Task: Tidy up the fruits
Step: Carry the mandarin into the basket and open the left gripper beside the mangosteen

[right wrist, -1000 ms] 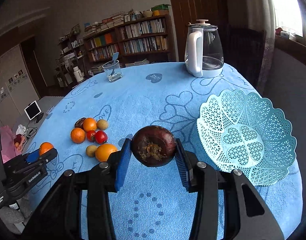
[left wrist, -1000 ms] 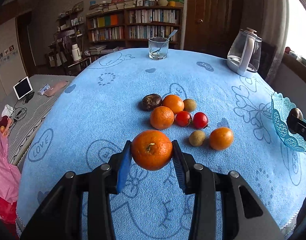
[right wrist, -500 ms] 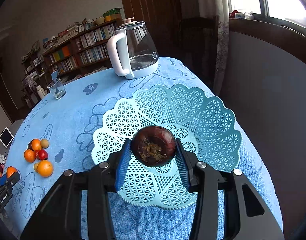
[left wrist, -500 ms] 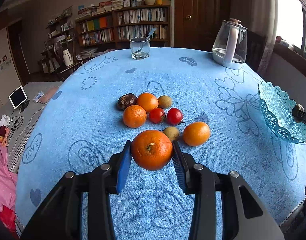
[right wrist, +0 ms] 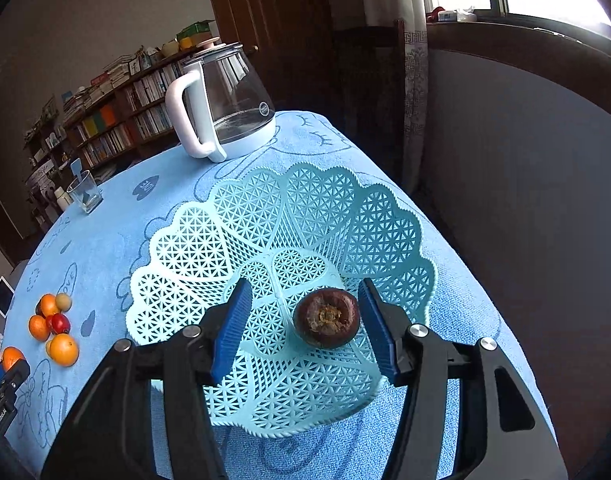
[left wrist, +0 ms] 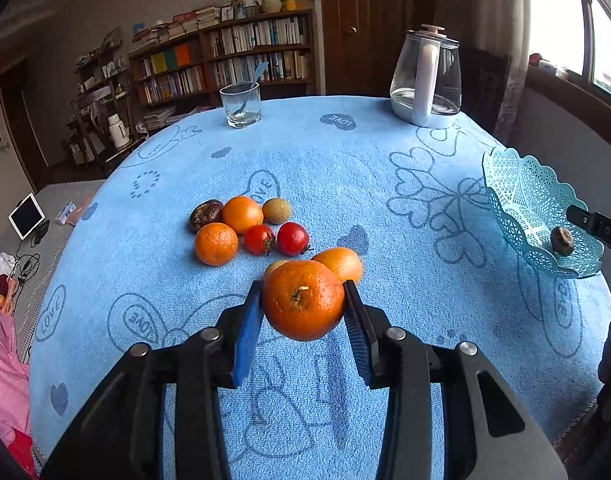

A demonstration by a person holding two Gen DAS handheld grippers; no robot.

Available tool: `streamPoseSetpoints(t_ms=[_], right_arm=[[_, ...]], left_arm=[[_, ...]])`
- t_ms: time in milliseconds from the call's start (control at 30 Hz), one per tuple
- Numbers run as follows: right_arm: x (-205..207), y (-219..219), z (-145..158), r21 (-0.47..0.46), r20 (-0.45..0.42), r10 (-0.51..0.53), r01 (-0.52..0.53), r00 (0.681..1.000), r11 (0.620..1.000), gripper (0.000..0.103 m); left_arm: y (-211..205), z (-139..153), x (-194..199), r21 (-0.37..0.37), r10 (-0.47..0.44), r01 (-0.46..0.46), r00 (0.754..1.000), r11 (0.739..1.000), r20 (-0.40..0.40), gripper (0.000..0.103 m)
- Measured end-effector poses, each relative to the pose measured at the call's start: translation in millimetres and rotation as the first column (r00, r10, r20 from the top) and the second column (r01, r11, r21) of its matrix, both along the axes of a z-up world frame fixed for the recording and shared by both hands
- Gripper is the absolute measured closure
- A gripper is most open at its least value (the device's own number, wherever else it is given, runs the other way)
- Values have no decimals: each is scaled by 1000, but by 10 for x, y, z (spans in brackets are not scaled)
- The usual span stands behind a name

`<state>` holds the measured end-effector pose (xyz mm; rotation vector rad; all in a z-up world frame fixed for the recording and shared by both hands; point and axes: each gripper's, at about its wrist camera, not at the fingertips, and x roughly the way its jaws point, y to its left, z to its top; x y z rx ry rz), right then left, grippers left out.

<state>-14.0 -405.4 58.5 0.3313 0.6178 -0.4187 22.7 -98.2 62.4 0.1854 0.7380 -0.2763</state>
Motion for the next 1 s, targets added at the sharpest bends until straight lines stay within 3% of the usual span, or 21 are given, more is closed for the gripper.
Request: streamPoseSetpoints(t_ms=[333, 733, 1000], right_arm=[[-167, -92, 56, -17, 76, -74, 75, 994, 997, 46], [-290, -231, 13, -23, 115, -165, 168, 980, 985, 46], [-296, -252, -25, -29, 118, -184, 189, 976, 982, 46]], left_arm=[[-560, 154, -64, -6, -128, 128, 992, 992, 23, 63], [-1451, 169, -1, -33, -301, 302, 953, 953, 14, 63], [-1843, 72, 58, -44, -371, 370, 929, 928, -12, 63]])
